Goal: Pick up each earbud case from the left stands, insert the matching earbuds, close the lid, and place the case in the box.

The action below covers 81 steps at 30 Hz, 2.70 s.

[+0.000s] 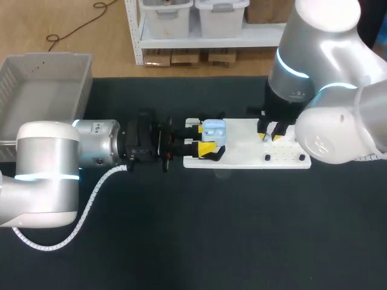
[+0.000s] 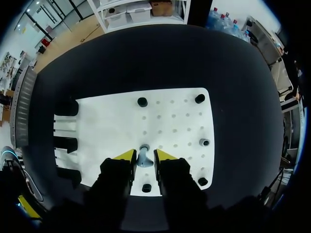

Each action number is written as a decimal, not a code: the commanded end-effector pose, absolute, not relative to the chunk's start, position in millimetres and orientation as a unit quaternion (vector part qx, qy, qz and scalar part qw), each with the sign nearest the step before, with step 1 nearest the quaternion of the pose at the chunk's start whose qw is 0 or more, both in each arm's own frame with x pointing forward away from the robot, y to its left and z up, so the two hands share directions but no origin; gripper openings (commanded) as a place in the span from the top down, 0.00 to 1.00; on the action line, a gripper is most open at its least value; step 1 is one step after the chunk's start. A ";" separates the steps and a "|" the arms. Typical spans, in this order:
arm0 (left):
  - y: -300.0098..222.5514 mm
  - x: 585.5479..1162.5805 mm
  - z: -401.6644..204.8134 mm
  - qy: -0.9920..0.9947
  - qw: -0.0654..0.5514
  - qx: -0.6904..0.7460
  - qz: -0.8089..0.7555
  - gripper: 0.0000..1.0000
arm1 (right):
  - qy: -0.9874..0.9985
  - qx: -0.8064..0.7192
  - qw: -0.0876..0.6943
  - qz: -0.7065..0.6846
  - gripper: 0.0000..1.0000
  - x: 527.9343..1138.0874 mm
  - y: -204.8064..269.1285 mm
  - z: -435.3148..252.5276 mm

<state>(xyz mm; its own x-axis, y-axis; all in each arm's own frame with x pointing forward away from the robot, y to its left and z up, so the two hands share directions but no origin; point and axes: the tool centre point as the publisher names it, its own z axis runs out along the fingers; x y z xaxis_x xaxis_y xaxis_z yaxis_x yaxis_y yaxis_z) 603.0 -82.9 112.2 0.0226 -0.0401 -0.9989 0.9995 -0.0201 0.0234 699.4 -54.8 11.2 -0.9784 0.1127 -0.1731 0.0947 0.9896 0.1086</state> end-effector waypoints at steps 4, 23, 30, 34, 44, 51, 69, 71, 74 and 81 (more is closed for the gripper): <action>-82.9 601.5 112.0 0.480 0.513 0.500 -0.507 1.00 | 0.994 0.051 0.088 0.049 0.84 698.8 -54.4 10.9; -82.9 601.5 112.0 0.480 0.513 0.500 -0.507 1.00 | 0.994 0.042 0.098 0.034 1.00 689.7 -54.9 24.8; -82.9 601.5 112.0 0.480 0.513 0.500 -0.507 1.00 | 0.993 0.041 0.106 0.026 1.00 682.6 -60.5 37.8; -82.9 601.5 112.0 0.480 0.513 0.500 -0.507 1.00 | 0.992 0.042 0.114 0.027 1.00 678.1 -63.5 48.9; -82.9 601.5 112.0 0.480 0.513 0.500 -0.507 1.00 | 0.991 0.017 0.126 0.030 1.00 665.1 -68.7 94.9; -82.9 601.5 112.0 0.480 0.513 0.500 -0.507 1.00 | 0.993 -0.040 0.100 0.041 1.00 651.4 -65.1 137.6; -82.9 601.5 112.0 0.480 0.513 0.500 -0.507 1.00 | 0.979 -0.197 0.033 0.033 1.00 620.7 -10.2 200.5; -82.9 601.5 112.0 0.480 0.513 0.500 -0.507 1.00 | 0.977 -0.209 0.029 0.038 1.00 617.8 -3.5 202.4; -82.9 601.5 112.0 0.480 0.513 0.500 -0.507 1.00 | 0.974 -0.224 0.022 0.036 1.00 612.1 6.1 203.6; -82.9 601.5 112.0 0.480 0.513 0.500 -0.507 1.00 | 0.968 -0.247 0.015 0.041 1.00 600.3 27.9 199.8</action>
